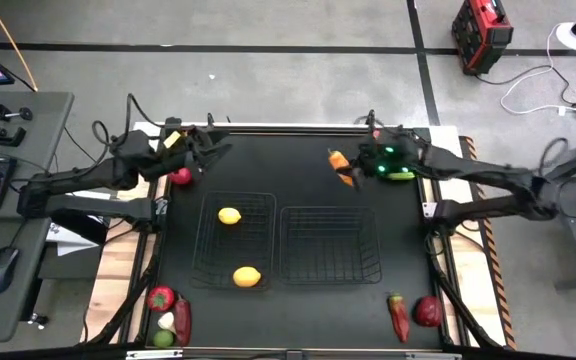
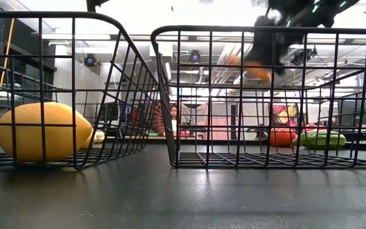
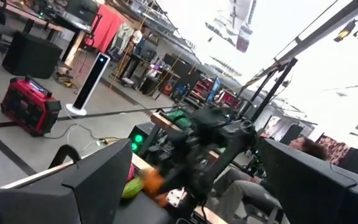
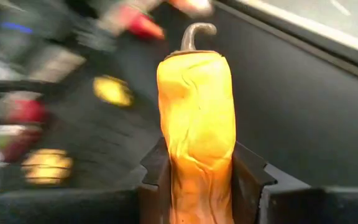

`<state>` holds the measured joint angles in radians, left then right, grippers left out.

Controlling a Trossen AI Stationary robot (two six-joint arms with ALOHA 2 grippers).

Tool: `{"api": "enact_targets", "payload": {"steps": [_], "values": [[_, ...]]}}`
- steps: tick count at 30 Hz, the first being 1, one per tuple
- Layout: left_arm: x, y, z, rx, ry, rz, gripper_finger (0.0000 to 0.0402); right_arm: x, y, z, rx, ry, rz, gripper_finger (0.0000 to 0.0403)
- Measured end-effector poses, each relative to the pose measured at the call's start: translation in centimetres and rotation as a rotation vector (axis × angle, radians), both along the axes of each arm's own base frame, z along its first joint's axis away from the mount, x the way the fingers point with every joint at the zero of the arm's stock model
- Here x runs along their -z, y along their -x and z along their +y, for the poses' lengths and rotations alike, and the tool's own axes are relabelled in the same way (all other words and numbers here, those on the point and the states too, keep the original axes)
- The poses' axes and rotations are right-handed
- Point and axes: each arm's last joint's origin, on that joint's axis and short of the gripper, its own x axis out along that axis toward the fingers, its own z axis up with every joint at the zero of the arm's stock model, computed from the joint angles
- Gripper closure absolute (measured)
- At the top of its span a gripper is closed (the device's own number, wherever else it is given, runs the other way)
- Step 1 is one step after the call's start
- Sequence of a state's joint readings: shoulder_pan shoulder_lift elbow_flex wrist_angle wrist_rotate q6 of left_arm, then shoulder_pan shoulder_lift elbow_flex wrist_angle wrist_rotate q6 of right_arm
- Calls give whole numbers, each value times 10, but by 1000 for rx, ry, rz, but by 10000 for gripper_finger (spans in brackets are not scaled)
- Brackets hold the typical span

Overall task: Sort produce into baskets
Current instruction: Put the orange chili pepper into the right wire basket

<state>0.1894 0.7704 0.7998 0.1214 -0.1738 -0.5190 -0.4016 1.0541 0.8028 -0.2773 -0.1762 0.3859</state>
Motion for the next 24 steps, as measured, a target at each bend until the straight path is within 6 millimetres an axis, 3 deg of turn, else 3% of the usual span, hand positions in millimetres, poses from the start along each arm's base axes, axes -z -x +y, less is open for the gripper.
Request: {"api": "enact_targets", "payload": {"steps": [4, 7, 24], "values": [[5, -3, 1, 0, 9, 47, 57, -32, 8, 25, -71, 58, -217, 314], [9, -7, 1, 1, 19, 81, 57, -45, 12, 37, -84, 87, -315, 316], [15, -18, 2, 53, 19, 112, 57, -59, 11, 49, -107, 112, -442, 316]]}}
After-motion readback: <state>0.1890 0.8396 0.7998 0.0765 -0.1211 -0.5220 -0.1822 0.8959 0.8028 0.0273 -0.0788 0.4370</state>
